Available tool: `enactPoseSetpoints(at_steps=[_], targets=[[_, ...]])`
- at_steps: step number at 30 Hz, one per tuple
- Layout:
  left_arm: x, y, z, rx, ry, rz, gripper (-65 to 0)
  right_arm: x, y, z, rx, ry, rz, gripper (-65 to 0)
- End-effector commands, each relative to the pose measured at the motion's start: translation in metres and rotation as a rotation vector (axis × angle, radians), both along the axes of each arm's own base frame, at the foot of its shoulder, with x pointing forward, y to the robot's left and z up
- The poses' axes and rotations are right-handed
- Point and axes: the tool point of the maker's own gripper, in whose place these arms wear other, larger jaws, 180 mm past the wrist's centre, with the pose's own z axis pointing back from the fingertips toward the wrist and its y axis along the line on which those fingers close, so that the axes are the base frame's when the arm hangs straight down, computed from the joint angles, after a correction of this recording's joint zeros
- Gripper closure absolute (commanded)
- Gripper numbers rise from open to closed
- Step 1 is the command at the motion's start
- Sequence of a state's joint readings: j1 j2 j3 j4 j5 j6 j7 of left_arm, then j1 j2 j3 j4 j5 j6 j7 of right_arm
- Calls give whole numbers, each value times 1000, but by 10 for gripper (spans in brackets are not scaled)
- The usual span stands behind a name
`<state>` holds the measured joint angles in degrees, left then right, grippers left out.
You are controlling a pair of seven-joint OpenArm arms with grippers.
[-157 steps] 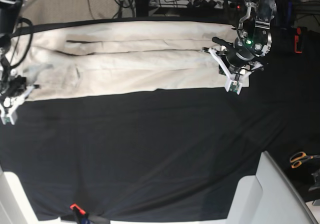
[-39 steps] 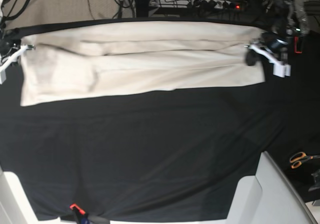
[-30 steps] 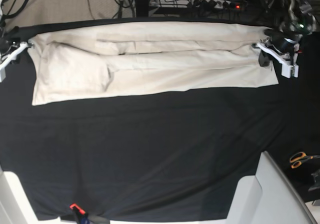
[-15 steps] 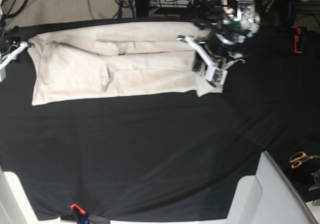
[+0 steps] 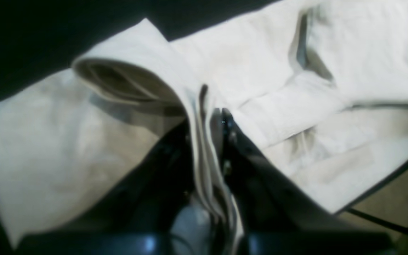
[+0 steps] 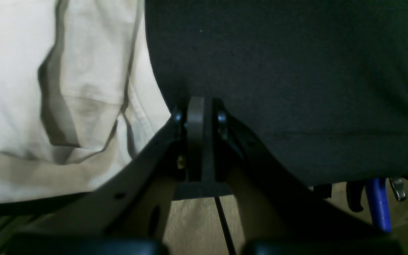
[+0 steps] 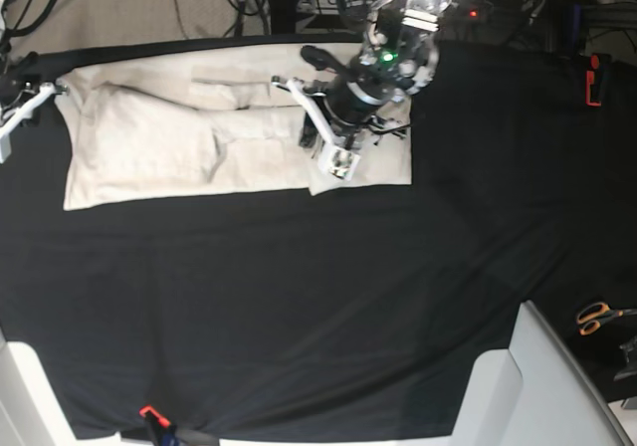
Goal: Fold the T-shirt properly
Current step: 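Fold the grasped end with the left gripper toward the right gripper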
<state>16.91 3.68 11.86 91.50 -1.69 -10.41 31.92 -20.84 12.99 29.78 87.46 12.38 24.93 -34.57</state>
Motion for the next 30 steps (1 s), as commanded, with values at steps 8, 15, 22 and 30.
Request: enactPoseSetpoints(at_steps=[8,15,22,30], targets=[[2,-42,5,-39,-27,-95,0,7,-7,10,-19,-34,5,-50],[-5,-54,4,-39,-20,-126,0,7,-7,10,-20,-34,5,-50],[1,-52,5,-34,-31,-124,0,7,-7,10,-20,-34,5,-50],[4,-54,7,-36,-38,-127,0,7,-7,10,-20,-34,5,-50]])
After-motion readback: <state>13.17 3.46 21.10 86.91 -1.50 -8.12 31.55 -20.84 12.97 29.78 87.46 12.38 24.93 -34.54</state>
